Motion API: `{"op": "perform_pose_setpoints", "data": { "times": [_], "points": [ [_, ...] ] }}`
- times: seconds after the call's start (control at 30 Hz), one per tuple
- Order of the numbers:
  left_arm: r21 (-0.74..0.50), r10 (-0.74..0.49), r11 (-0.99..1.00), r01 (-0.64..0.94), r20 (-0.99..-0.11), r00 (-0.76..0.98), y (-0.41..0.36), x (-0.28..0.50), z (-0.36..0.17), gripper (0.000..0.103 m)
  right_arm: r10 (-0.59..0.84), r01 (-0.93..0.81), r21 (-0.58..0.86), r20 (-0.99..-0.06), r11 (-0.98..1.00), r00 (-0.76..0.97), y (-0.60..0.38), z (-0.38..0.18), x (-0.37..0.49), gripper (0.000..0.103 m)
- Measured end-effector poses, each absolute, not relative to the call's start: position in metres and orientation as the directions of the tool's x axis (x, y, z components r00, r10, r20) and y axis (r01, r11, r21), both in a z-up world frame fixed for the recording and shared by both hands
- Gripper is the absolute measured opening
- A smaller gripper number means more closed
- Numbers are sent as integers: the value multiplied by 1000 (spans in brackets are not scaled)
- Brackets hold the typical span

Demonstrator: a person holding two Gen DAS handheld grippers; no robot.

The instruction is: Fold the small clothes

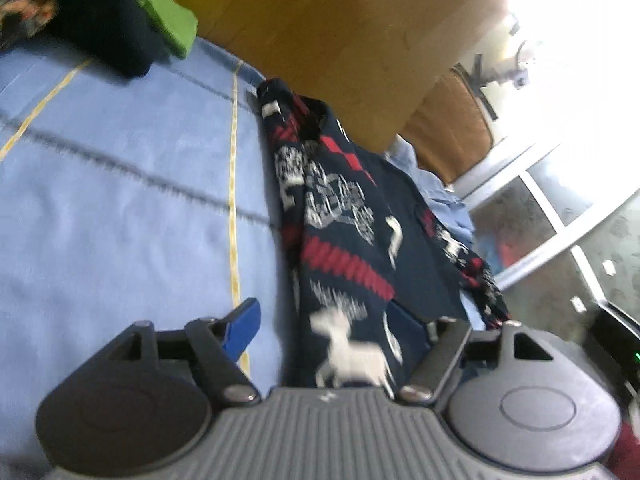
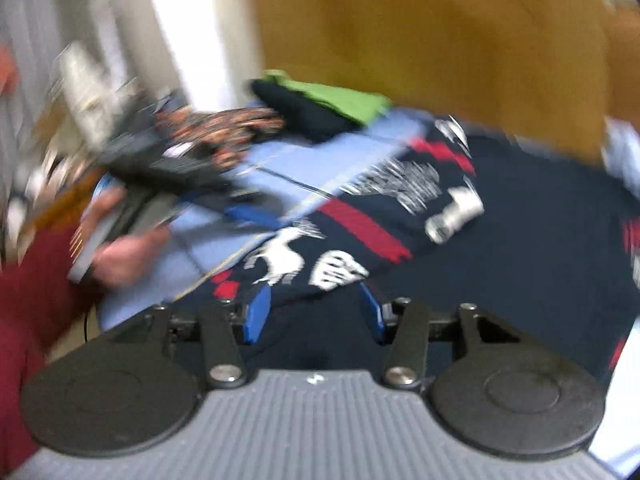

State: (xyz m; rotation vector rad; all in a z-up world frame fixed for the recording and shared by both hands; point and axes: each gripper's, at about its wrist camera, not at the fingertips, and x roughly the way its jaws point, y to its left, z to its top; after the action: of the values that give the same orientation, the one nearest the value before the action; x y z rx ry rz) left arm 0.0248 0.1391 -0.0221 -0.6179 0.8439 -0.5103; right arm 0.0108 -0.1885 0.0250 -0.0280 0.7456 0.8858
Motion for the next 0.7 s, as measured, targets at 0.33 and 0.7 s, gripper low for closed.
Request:
{"op": "perform_pose_setpoints", "data": {
  "times": [0.33,0.7],
  "points": [
    [-749,-678,648,136,-487,550,137,-14,-34,41,752,-345,671,-546,656,368,-179,-18,72,51],
    [-767,-669,635,92,-486,562,144,-13,-35,26,885,-365,807,-415,465,211,-159,-23,37,35]
  ]
}}
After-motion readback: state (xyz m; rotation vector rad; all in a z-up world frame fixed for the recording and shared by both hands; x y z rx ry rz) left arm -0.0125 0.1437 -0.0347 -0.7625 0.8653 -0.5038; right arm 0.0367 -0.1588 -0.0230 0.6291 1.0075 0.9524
